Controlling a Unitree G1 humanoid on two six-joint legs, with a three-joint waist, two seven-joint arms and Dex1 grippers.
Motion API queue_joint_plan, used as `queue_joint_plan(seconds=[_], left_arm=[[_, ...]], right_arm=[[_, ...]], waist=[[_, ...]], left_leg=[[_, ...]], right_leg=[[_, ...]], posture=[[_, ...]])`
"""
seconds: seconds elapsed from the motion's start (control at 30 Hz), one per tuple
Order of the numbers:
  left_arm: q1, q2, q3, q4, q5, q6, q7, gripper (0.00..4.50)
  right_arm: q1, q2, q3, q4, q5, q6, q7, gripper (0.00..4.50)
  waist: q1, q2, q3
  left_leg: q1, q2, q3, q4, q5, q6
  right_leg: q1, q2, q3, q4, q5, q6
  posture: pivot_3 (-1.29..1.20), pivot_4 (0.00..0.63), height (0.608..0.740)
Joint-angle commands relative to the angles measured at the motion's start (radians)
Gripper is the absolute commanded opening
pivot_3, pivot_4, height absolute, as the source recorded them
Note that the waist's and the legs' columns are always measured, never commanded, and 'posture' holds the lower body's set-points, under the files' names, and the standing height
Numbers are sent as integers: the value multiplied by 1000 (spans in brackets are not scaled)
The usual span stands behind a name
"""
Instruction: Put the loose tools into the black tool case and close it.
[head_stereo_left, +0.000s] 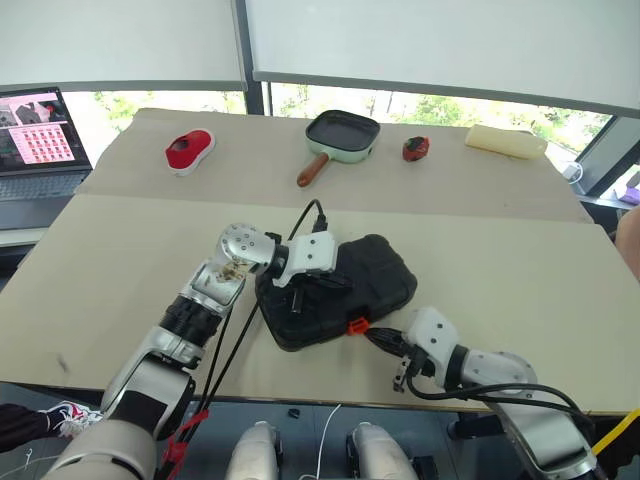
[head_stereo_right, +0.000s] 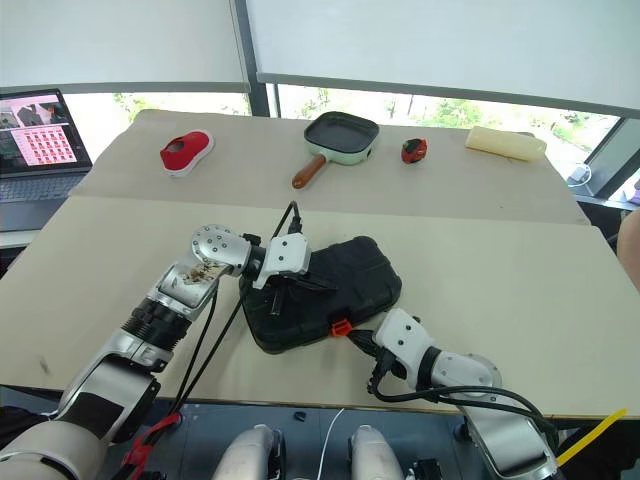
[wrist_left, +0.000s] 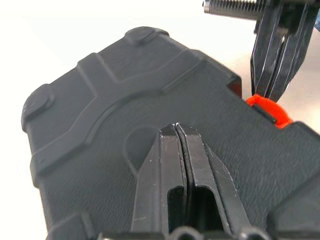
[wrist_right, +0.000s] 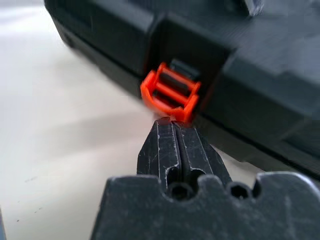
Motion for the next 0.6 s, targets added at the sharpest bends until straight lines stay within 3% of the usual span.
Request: queue_joint_plan(seconds=[0.03, 0.27, 0.37, 0.57, 0.6], left_arm=[[31, -6, -64, 49, 62, 8, -15, 75], [28, -10, -52, 65, 67, -2, -16, 75], [23, -13, -51, 71, 68, -4, -16, 14], [14, -13, -49, 82, 68, -10, -23, 14], [13, -13, -50, 84, 69, -12, -23, 14]], right_arm=[[-45, 3, -47, -85, 30, -3, -18, 0], [21, 7, -77, -134, 107, 195, -51, 0], [33, 27, -70, -150, 131, 260, -78, 772], [67, 98, -91, -234, 215, 434, -169, 2816], [68, 110, -95, -239, 229, 454, -181, 2816]], waist=[[-1, 0, 0], [10, -1, -2], [9, 0, -2], [9, -1, -2], [9, -1, -2]], left_leg=[[0, 0, 0, 0, 0, 0], [3, 0, 1, 0, 0, 0], [3, 0, 0, 0, 0, 0], [3, 0, 0, 0, 0, 0], [3, 0, 0, 0, 0, 0]], right_leg=[[0, 0, 0, 0, 0, 0], [4, -1, 0, -2, 0, 0], [4, -1, 0, -2, 0, 0], [4, -1, 0, -2, 0, 0], [4, -1, 0, -2, 0, 0]], posture=[[0, 150, 740], [0, 150, 740], [0, 150, 740], [0, 150, 740], [0, 150, 740]])
